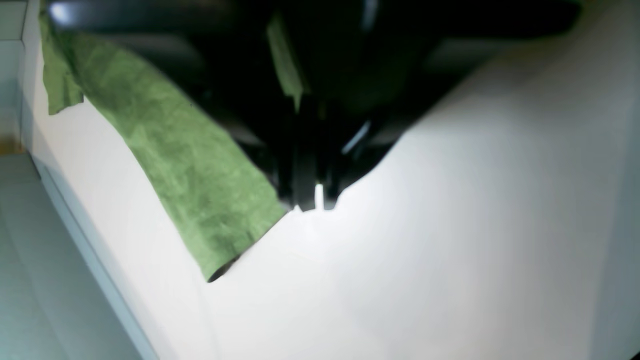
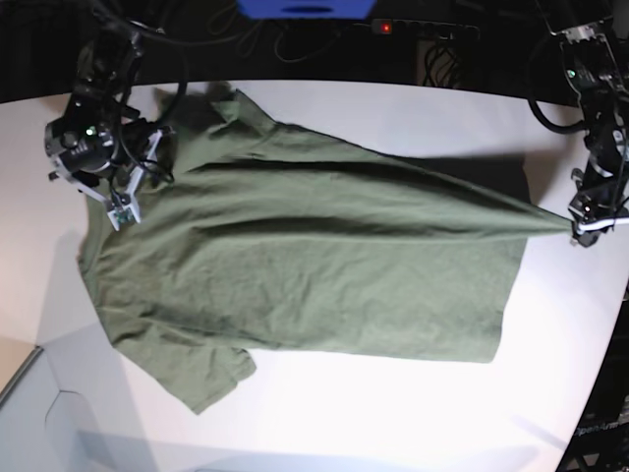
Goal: Layout the t-shirt on the table in an organized manner, then fold the t-shirt properly
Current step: 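Drag the shirt edge with the right gripper to stretch it taut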
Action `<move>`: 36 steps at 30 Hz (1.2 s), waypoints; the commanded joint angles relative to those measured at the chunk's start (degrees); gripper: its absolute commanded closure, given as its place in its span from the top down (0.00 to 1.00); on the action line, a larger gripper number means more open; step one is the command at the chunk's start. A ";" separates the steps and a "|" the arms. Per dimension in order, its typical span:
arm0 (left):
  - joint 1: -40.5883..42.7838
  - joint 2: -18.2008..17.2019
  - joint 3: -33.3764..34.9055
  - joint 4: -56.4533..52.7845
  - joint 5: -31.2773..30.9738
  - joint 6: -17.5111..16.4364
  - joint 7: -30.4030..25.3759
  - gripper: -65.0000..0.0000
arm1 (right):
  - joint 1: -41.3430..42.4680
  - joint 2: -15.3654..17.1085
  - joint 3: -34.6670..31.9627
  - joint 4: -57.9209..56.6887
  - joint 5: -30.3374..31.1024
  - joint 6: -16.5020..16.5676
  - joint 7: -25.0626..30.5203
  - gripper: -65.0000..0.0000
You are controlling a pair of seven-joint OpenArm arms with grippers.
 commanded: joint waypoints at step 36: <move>-0.62 -0.99 -0.42 1.04 -0.62 0.15 -1.11 0.00 | 2.60 1.82 -6.31 1.56 0.36 -0.05 -0.73 0.49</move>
